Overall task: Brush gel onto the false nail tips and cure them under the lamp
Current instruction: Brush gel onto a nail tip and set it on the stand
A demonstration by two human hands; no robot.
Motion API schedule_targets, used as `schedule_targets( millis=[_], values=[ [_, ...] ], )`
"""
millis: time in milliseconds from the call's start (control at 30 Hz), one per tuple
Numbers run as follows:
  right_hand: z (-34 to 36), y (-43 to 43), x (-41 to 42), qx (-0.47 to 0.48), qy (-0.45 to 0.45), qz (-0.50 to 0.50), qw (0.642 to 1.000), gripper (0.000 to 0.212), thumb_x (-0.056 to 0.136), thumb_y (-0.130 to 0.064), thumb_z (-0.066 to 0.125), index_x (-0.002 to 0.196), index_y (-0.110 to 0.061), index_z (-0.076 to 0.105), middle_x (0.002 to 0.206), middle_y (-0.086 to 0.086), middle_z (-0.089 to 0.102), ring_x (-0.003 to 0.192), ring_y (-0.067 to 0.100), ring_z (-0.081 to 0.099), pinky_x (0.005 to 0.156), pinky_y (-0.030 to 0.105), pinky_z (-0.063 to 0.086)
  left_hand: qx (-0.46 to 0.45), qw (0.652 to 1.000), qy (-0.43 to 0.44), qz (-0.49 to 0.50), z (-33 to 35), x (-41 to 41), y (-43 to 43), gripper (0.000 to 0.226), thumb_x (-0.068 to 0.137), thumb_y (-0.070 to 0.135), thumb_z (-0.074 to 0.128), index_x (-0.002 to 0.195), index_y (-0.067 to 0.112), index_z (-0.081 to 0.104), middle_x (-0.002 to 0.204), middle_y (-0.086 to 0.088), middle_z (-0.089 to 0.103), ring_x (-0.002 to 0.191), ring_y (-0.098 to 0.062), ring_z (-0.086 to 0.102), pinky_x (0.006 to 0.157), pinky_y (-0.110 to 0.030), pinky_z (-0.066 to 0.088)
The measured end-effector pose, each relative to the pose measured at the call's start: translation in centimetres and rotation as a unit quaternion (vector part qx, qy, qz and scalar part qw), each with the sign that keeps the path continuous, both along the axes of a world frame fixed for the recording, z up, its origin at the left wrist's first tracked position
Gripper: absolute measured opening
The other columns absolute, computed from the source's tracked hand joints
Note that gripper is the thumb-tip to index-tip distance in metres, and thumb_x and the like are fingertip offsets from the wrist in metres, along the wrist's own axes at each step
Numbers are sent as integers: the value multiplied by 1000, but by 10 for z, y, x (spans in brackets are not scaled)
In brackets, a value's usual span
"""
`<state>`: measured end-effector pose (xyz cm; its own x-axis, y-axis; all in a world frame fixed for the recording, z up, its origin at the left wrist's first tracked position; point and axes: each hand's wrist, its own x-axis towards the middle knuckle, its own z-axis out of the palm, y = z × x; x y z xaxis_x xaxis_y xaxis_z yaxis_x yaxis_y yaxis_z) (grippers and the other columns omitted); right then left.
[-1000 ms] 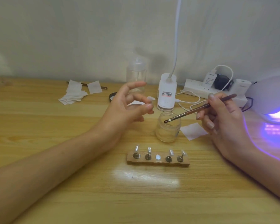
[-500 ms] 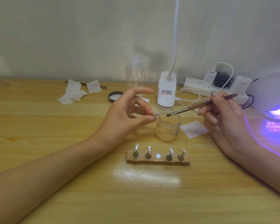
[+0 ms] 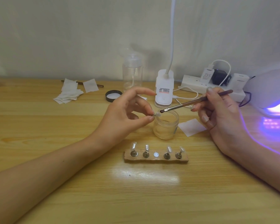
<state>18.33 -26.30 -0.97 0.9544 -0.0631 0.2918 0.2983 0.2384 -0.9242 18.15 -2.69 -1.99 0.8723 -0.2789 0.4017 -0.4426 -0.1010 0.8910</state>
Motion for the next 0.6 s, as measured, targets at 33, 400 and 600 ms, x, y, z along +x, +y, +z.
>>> schedule_targets(
  millis=[33, 400, 600],
  values=[
    [0, 0, 0, -5, -3, 4, 1000, 28, 95, -38, 56, 68, -31, 60, 68, 4, 71, 40, 9, 40, 43, 27, 18, 0, 1000, 1, 0, 0, 0, 0, 48, 84, -3, 77, 124, 18, 61, 85, 0, 70, 85, -10, 69, 67, -49, 53],
    [0, -1, -2, -19, -5, -6, 1000, 27, 94, -36, 56, 67, -30, 59, 69, 7, 71, 38, 10, 43, 38, 19, 24, 13, 1000, -16, 22, 2, -3, -2, 46, 83, -1, 79, 120, 20, 62, 81, -3, 70, 84, -10, 69, 67, -51, 50],
    [-1, 0, -1, -32, -4, 13, 999, 25, 92, -39, 58, 70, -30, 59, 69, 6, 71, 39, 9, 44, 38, 15, 26, 24, 999, -32, 28, 2, -4, -2, 45, 83, -1, 78, 119, 21, 63, 80, -2, 69, 87, -14, 70, 66, -52, 49]
  ],
)
